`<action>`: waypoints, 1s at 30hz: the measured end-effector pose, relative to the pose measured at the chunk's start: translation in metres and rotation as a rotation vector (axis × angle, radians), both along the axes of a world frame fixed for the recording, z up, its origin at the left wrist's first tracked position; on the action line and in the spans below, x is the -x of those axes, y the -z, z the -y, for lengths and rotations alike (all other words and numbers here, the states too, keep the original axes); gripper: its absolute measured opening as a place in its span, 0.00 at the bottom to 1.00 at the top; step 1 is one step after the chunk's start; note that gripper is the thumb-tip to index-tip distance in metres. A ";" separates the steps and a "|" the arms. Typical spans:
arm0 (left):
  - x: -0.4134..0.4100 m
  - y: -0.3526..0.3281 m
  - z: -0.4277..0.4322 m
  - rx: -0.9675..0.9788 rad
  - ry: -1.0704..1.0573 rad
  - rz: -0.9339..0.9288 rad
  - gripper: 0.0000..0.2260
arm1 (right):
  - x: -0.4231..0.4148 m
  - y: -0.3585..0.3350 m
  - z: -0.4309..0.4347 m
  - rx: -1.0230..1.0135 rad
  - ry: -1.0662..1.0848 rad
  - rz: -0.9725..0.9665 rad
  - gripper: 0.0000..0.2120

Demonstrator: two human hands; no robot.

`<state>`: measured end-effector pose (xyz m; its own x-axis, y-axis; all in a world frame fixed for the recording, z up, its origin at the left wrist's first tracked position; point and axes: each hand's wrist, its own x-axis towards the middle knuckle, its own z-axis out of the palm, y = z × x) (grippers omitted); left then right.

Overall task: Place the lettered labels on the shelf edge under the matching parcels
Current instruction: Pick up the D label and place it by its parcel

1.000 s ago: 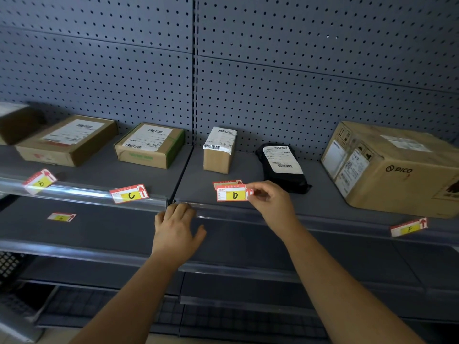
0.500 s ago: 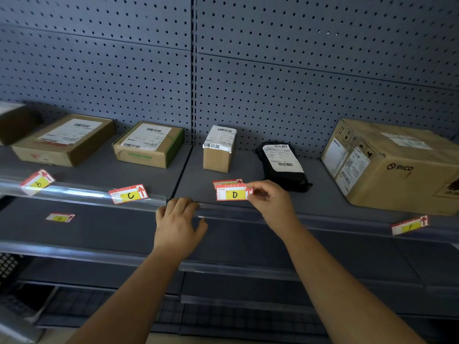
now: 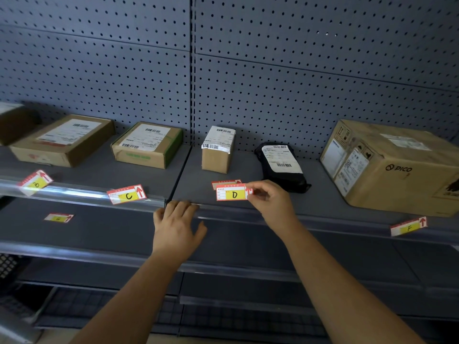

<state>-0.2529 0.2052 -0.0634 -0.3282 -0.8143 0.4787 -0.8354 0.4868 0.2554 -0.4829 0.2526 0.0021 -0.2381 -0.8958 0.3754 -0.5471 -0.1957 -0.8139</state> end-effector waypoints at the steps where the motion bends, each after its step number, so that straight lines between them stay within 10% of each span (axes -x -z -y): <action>1: 0.000 0.000 0.000 0.003 0.000 -0.003 0.20 | 0.000 0.000 0.000 0.001 0.000 -0.001 0.11; 30: 0.006 0.000 -0.004 0.009 0.034 -0.022 0.19 | 0.002 0.002 0.001 0.011 -0.005 -0.030 0.10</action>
<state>-0.2588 0.2097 -0.0636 -0.3446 -0.7987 0.4933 -0.8125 0.5170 0.2694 -0.4854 0.2515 -0.0003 -0.2221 -0.8926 0.3923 -0.5703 -0.2074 -0.7948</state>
